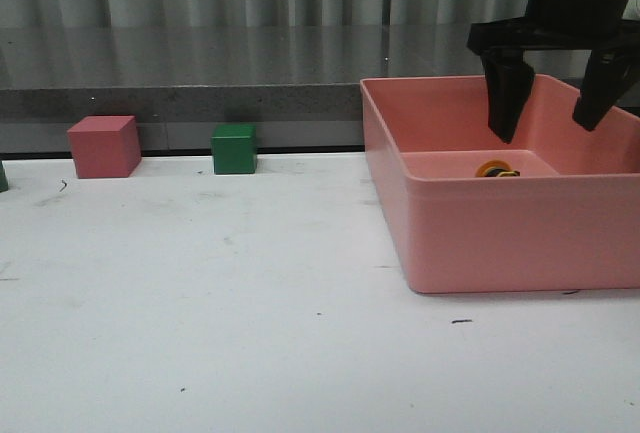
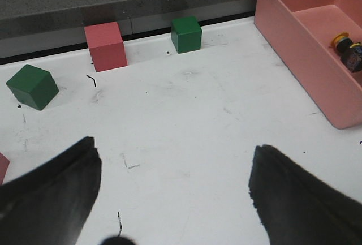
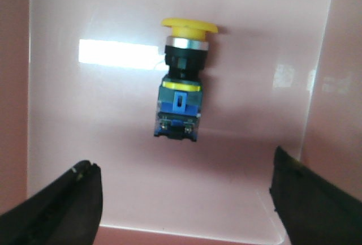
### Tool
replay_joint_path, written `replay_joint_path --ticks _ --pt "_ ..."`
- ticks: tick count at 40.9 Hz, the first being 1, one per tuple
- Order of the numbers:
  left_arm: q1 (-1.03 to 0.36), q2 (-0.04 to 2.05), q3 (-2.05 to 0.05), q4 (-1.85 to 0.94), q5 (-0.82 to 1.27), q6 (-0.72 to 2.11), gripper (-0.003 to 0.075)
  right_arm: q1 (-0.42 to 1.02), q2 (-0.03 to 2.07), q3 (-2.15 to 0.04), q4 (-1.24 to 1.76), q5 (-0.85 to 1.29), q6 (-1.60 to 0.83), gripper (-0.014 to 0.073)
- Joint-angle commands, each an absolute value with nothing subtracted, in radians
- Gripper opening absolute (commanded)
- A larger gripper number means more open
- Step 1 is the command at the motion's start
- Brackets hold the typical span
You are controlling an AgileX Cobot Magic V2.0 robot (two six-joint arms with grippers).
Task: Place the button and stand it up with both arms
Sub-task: 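Lower the right gripper into the pink bin over the yellow button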
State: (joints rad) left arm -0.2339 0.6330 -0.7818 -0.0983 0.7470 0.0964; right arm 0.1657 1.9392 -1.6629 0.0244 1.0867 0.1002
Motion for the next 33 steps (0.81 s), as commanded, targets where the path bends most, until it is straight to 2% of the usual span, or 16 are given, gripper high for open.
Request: replay_joint_path --ticks 1,17,26,33 --pt "-0.241 0.637 -0.814 -0.104 0.682 0.094 0.0533 0.16 1.914 -1.723 0.02 1.069 0.119 0.0624" --pt "-0.241 0.637 -0.814 -0.104 0.682 0.094 0.0533 0.16 2.023 -1.831 0.025 1.099 0.162 0.062" --pt "-0.241 0.637 -0.814 -0.104 0.682 0.094 0.0533 0.161 2.087 -1.851 0.028 1.099 0.167 0.0543" --pt "-0.241 0.637 -0.814 -0.104 0.682 0.094 0.0533 0.161 2.122 -1.851 0.028 1.081 0.172 0.0528"
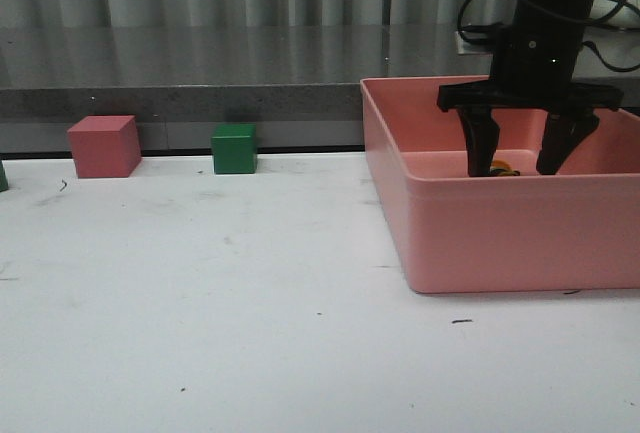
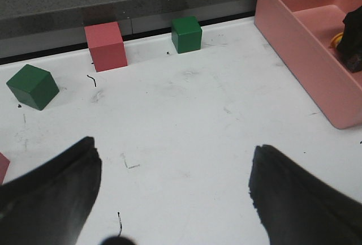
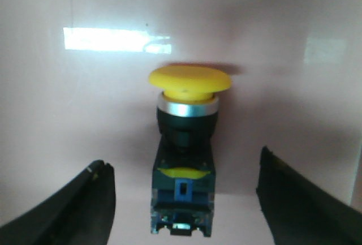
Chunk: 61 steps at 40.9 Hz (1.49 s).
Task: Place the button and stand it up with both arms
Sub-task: 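Lower the right gripper into the pink bin over the yellow button, then close the right gripper on the button and lift it out, then carry the button away from the bin and lower it onto the table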
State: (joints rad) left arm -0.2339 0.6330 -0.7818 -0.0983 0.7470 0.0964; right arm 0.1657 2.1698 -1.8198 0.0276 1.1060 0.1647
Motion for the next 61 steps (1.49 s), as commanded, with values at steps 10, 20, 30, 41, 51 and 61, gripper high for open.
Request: replay_joint_path --ticks 10,20,30,41,51,61 --pt "-0.241 0.637 -0.814 -0.104 0.682 0.094 0.0533 0.161 2.162 -1.87 0.028 1.073 0.197 0.0486" --pt "-0.241 0.637 -0.814 -0.104 0.682 0.094 0.0533 0.161 2.161 -1.87 0.028 1.086 0.197 0.0207" --pt "-0.241 0.637 -0.814 -0.104 0.682 0.094 0.0533 0.166 2.107 -1.87 0.052 1.107 0.197 0.0198" --pt "-0.241 0.637 -0.814 -0.104 0.682 0.094 0.0533 0.261 1.987 -1.87 0.073 1.15 0.197 0.0198" --pt "-0.241 0.637 -0.814 -0.104 0.682 0.094 0.0533 0.434 1.936 -1.87 0.103 1.2 0.197 0.0198" --pt "-0.241 0.637 -0.814 -0.104 0.682 0.094 0.0533 0.631 1.937 -1.87 0.141 1.096 0.301 0.0198"
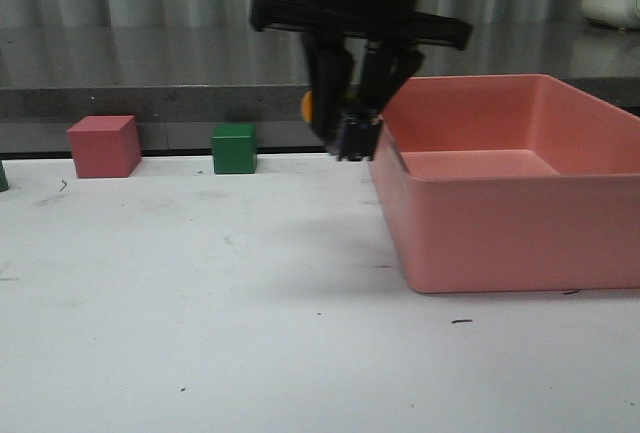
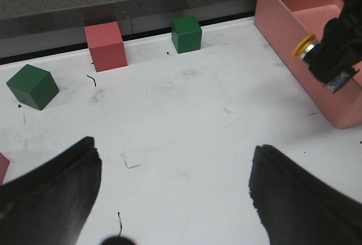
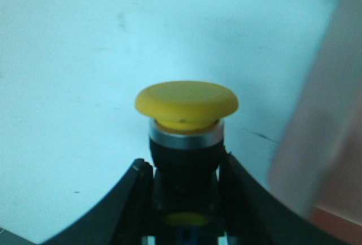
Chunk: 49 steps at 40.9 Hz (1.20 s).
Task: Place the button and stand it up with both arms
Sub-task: 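Carry the button away from the bin and lower it onto the table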
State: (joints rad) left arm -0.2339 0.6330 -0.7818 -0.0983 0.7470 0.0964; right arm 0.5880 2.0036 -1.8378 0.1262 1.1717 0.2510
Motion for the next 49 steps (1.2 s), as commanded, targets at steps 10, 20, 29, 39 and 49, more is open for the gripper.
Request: replay_joint_path --ticks 10,20,29,39,49 --pt "-0.241 0.637 -0.814 -0.104 0.682 0.094 0.0533 0.736 2.033 -1.951 0.134 1.066 0.458 0.0198" --pt "-0.241 0.637 -0.814 -0.104 0.682 0.094 0.0533 0.756 2.192 -2.114 0.125 1.117 0.584 0.0198" --pt "-0.241 0.637 -0.814 -0.104 0.682 0.094 0.0533 0.756 2.294 -2.237 0.125 1.139 0.643 0.0198" --pt "-0.241 0.637 -0.814 -0.104 0.682 0.094 0.0533 0.756 2.349 -2.277 0.128 1.137 0.719 0.0203" --pt "-0.241 0.637 -0.814 -0.104 0.682 0.094 0.0533 0.756 2.352 -2.277 0.1 1.111 0.756 0.0313"
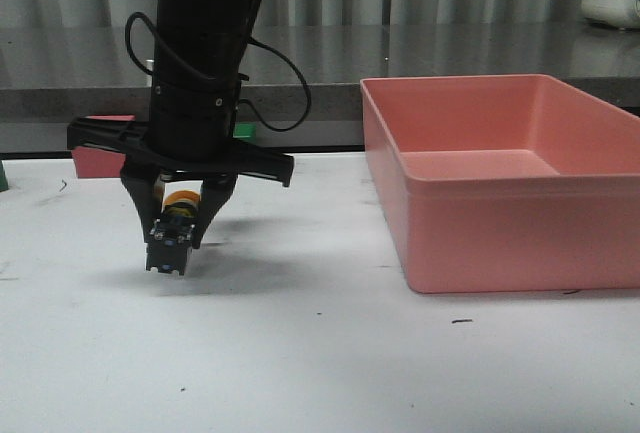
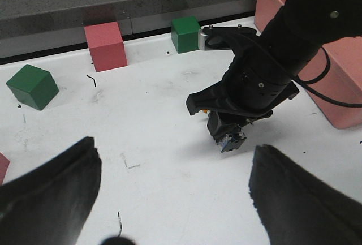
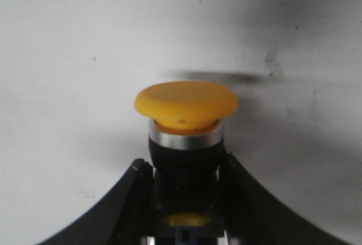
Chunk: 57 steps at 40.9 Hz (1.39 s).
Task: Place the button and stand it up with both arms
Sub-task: 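Carry the button away from the bin and lower it onto the table, then open the right gripper and raise it away from the button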
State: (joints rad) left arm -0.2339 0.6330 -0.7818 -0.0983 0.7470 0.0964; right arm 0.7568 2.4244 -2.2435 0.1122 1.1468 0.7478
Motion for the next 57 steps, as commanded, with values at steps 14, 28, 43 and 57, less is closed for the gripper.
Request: replay_joint_path --ticks 14,28,43,57 --pt "-0.241 0.637 -0.814 -0.104 0.682 0.094 0.0533 0.756 2.368 -2.276 0.088 1.114 0.756 0.0315" --pt "-0.241 0.637 -0.814 -0.104 0.682 0.094 0.0533 0.752 2.369 -2.374 0.082 1.158 0.747 0.0414" --pt "-0.241 0.637 -0.814 -0.104 0.682 0.094 0.0533 0.752 2.332 -2.586 -0.019 1.34 0.467 0.0447" --pt "-0.241 0.637 -0.814 -0.104 0.682 0.094 0.0533 0.752 2.134 -2.585 -0.037 1.34 0.195 0.0447"
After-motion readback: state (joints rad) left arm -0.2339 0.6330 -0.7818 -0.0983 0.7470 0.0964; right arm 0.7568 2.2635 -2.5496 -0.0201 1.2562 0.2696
